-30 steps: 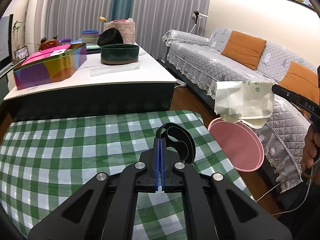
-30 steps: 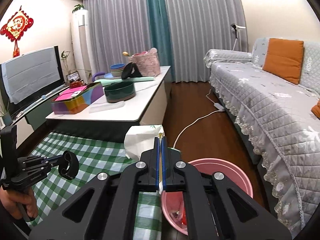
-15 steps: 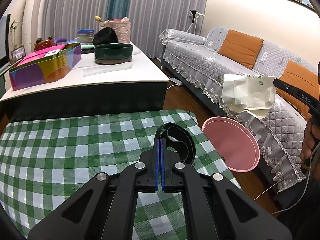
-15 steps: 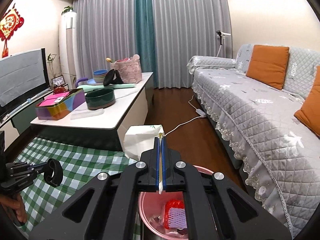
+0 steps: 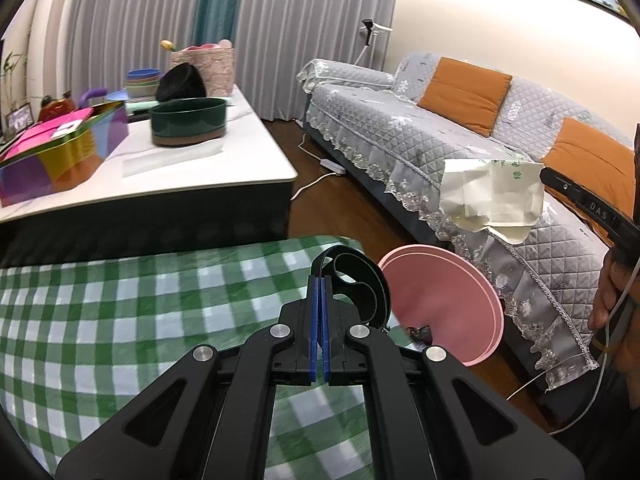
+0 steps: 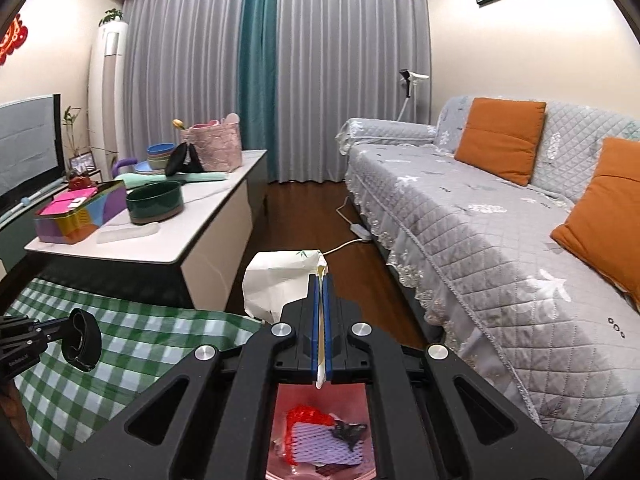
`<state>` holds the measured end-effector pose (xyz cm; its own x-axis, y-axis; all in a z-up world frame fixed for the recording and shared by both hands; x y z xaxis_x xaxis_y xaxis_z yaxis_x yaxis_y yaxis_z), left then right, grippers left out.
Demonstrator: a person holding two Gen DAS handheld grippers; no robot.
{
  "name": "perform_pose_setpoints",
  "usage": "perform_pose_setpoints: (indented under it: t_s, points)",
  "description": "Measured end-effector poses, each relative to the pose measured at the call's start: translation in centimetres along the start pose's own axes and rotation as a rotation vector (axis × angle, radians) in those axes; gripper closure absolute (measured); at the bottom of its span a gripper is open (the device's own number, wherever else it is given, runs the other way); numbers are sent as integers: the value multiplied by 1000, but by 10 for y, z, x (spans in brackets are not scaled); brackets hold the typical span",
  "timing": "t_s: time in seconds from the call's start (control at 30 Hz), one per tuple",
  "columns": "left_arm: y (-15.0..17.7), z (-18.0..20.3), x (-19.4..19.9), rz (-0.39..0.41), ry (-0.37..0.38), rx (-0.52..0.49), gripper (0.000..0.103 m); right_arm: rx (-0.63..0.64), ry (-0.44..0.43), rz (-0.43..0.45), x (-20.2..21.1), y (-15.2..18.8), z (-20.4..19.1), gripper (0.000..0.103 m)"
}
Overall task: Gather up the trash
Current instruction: 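Lift and carry the black ring and white bag over the pink bin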
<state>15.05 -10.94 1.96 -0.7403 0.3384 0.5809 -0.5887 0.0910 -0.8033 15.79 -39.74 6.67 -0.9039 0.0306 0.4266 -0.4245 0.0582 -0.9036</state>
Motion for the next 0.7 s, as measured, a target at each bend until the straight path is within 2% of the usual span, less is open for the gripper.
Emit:
perform_pose_setpoints:
  t_s: [0.7]
  points:
    - [-19,74,-84,-57,108,-80,102,-39,69,-65,-29,15,33,101]
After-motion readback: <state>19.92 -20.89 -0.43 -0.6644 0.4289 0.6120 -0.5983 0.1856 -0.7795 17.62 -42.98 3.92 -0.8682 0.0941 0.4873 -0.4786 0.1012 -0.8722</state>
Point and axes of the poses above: each gripper's, at about its wrist camera, not at the fingertips, and x roughly against the way its jaws point, z to its right, y to its underside, the point moved 2 cm from there along -x, roughly the way its jaws point, and after that the axes turned 1 degree about -x, right-handed, at the moved point
